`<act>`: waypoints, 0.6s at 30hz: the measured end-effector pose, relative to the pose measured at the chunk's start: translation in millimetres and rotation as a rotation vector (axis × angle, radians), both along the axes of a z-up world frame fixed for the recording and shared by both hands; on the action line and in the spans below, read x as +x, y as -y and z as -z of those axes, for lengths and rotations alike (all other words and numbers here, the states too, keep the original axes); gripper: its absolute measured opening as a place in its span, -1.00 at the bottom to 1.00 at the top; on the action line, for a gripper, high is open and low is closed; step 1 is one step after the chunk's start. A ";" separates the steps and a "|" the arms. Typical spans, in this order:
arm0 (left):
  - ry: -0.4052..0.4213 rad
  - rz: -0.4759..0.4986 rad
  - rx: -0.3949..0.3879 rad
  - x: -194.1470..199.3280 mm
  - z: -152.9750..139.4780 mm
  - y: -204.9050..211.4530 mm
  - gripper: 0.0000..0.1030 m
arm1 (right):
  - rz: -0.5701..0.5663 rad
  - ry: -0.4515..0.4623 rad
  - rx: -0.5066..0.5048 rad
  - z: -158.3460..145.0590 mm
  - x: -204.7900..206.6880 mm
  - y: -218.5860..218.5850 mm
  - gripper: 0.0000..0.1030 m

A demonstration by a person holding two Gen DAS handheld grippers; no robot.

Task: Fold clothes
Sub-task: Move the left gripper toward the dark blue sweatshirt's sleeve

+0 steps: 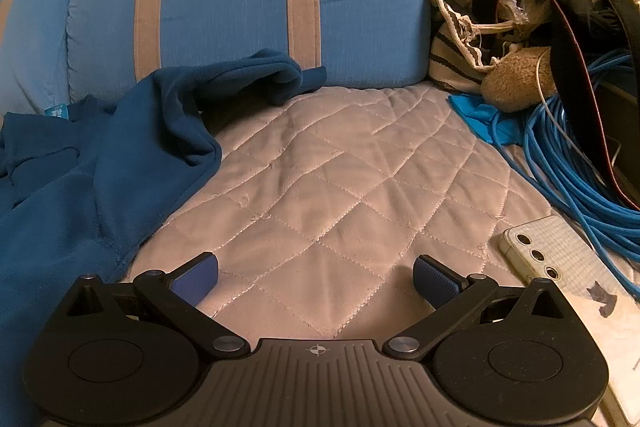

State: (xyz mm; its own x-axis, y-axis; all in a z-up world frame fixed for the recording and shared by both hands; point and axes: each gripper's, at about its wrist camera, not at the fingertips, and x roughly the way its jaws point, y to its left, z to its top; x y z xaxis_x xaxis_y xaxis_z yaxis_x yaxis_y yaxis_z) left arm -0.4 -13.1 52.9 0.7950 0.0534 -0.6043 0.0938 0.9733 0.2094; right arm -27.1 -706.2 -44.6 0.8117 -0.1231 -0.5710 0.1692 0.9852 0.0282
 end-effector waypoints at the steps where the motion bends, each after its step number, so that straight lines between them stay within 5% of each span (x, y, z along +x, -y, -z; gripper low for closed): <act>1: 0.000 0.015 -0.017 -0.1 -6.6 0.6 1.00 | 0.001 0.001 -0.002 -0.1 0.1 -0.9 1.00; 12: 0.057 0.179 -0.200 19.0 -51.6 50.6 1.00 | 0.000 0.007 0.001 -0.5 -0.8 0.5 1.00; 18: 0.026 0.261 -0.129 38.0 -40.4 96.6 1.00 | -0.001 0.007 0.000 -0.7 -0.7 0.5 1.00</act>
State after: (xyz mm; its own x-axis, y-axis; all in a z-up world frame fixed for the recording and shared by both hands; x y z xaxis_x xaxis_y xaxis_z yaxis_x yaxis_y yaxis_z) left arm 37.5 -109.7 93.4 0.7872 -0.2313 -0.5717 0.3408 0.9358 0.0907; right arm -27.7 -706.7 -43.9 0.8155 -0.1227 -0.5656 0.1685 0.9853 0.0293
